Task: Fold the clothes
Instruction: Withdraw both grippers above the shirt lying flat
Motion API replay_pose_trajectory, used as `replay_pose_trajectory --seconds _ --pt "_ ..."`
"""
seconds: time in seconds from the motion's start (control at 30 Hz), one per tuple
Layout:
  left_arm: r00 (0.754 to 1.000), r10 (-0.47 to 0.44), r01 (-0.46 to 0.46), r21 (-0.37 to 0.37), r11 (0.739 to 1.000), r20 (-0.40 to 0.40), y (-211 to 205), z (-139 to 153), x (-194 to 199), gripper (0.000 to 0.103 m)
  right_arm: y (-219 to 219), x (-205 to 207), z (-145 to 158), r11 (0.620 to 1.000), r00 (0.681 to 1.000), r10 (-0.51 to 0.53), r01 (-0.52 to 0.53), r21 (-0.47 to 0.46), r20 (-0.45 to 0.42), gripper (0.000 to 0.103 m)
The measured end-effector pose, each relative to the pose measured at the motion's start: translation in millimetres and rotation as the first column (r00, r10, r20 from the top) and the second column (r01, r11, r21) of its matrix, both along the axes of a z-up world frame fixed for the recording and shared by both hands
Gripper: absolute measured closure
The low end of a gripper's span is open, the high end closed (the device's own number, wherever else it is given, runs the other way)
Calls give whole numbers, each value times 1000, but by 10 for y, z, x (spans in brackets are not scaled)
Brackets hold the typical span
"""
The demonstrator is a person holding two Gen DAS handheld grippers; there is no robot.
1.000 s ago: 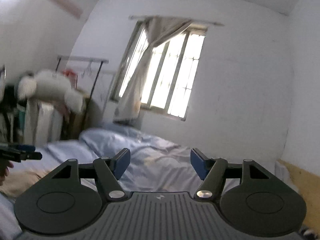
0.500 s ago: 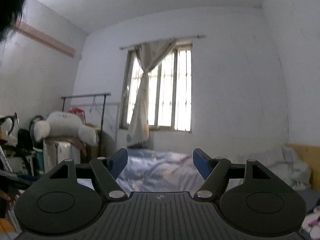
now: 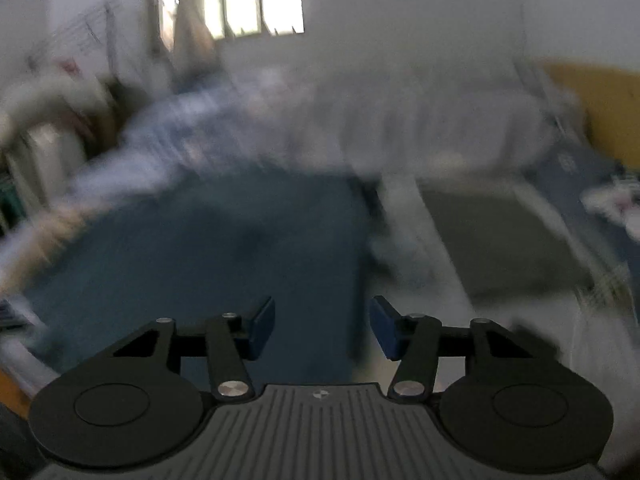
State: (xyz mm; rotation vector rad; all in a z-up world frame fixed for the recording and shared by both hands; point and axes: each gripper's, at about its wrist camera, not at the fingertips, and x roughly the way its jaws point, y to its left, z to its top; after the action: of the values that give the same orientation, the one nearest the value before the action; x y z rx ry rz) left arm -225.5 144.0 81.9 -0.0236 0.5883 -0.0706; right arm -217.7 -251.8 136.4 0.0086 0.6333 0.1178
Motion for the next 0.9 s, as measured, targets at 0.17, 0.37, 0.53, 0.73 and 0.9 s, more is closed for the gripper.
replay_pose_trajectory --seconds 0.17,0.37,0.53,0.73,0.9 --pt "998 55 -55 27 998 23 -67 -105 -66 21 -113 169 -562 997 975 -46 58 49 -217 49" --pt "997 73 -73 28 997 9 -120 -213 -75 20 -173 307 -889 997 945 -58 72 30 -323 54" --pt "998 63 -63 27 998 5 -176 -266 -65 20 -167 213 -947 999 952 -29 38 25 -305 92" --pt "998 55 -55 55 997 0 -240 -297 -96 20 -117 60 -838 1000 970 -14 7 -31 -243 99" --pt "999 53 -53 93 994 -3 -292 -323 -100 20 -214 -32 -688 999 977 -43 43 -5 -208 100"
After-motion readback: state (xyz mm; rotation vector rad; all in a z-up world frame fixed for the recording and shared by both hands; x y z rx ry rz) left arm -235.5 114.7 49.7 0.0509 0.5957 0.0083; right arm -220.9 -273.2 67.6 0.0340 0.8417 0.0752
